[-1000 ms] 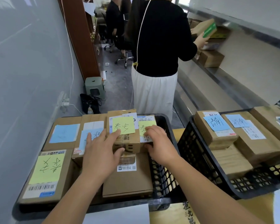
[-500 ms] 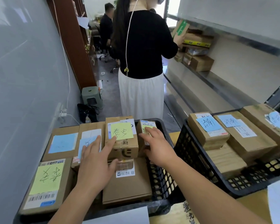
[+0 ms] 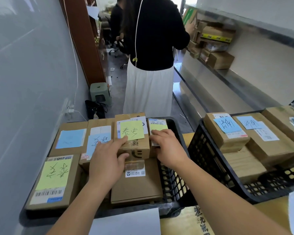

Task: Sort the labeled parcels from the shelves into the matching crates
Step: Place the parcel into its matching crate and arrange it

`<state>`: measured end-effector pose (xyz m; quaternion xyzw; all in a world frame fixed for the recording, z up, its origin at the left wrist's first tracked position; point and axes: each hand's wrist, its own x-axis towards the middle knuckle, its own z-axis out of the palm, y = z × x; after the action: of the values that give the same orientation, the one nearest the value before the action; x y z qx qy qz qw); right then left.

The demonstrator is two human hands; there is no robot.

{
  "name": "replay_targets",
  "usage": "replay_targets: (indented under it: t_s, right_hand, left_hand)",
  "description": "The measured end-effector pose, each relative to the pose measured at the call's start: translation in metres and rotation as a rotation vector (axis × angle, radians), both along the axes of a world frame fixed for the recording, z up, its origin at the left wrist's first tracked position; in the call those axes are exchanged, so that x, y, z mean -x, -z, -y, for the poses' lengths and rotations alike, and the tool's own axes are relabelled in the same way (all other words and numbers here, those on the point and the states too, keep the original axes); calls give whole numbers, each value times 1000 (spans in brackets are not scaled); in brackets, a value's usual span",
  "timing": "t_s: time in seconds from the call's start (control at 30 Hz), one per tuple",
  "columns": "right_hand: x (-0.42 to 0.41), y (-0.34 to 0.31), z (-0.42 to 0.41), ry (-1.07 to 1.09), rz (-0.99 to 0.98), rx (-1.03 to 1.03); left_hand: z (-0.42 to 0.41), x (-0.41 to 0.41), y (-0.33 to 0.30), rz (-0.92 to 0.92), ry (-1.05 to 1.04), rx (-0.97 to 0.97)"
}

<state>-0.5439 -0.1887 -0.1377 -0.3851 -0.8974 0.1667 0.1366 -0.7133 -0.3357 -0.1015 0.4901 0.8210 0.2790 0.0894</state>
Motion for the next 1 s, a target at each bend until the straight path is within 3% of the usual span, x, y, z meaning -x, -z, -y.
replay_targets:
  t_s: [0.5, 1.0]
  right_hand:
    - [-44, -101, -25, 82, -79, -119]
    - [-85, -104, -37, 169, -30, -143]
  left_hand:
    - [9, -43, -3, 28, 89, -19]
    - [-34, -88, 14, -145, 147, 18]
